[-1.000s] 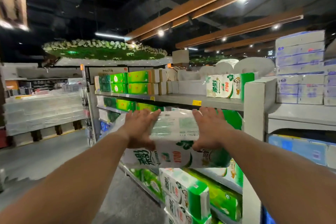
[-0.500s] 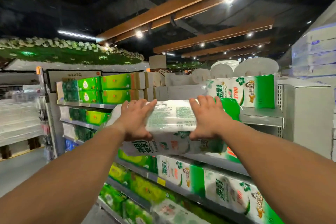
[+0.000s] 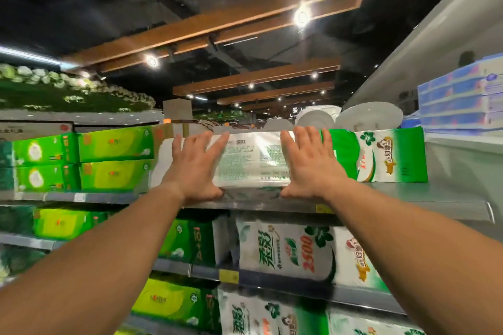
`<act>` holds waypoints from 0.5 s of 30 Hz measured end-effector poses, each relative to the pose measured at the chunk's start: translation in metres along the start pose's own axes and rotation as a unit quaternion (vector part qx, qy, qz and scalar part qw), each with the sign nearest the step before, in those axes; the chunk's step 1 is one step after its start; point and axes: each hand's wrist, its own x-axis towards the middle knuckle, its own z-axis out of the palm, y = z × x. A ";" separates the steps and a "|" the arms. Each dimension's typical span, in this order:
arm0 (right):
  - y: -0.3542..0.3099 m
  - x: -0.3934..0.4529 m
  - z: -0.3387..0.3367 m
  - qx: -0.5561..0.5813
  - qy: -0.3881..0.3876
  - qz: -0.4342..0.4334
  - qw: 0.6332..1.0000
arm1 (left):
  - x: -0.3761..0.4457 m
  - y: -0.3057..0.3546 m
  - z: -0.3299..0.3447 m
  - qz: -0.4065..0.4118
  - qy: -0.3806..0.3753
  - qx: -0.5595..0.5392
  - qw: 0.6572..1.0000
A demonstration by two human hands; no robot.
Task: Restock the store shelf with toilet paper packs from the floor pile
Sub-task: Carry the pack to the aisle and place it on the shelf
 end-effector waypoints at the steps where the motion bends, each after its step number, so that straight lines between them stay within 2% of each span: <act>1: -0.004 0.010 0.007 -0.003 0.001 0.008 1.000 | 0.010 -0.009 0.012 0.008 0.007 -0.002 1.000; 9: -0.010 0.102 0.079 -0.036 0.033 0.025 0.998 | 0.092 -0.058 0.107 0.041 0.043 -0.043 0.997; 15: -0.006 0.180 0.139 -0.041 -0.011 0.025 0.999 | 0.154 -0.089 0.168 0.046 -0.009 -0.061 0.997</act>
